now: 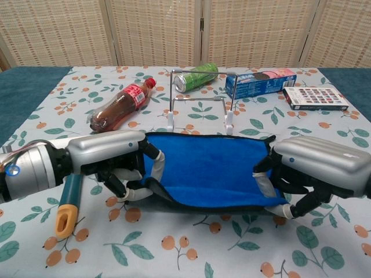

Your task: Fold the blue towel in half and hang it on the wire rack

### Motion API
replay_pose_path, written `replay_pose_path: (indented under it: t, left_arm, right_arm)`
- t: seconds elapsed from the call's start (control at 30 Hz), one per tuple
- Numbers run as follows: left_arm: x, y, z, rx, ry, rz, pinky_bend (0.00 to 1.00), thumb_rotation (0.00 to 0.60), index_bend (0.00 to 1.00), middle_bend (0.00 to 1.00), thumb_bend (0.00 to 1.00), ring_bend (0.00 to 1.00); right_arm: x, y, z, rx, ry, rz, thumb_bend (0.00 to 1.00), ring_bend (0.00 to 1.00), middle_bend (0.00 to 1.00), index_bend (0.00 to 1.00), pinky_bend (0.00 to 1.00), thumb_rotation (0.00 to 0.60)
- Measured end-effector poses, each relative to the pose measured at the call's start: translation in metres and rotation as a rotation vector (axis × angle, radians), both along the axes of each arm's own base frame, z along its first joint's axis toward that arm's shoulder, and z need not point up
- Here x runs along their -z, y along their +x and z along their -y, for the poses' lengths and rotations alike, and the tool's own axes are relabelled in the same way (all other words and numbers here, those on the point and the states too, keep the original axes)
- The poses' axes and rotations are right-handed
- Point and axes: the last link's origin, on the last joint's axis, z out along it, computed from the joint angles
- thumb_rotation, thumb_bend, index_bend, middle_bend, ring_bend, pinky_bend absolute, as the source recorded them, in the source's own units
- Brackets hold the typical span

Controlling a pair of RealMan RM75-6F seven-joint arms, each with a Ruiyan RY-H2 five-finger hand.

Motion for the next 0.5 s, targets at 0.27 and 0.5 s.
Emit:
replay_pose_path:
  t: [0.27,0.5]
  left_arm:
    - [-0.003,-0.002,-0.020,-0.067,0.020,-0.029,1.00,0.600,0.57,1.00,0.37,0.92]
    - [-0.005,-0.006,-0.036,-0.122,0.038,-0.062,1.00,0.600,0.56,1.00,0.37,0.92]
  right_arm:
    - [-0.002,0.007,0.023,0.000,-0.018,-0.039,0.37,0.87,0.91,0.65,0.96,0.600]
    - [0.001,0.011,0.041,-0.005,-0.033,-0.074,0.37,0.87,0.91,0.65,0.96,0.600]
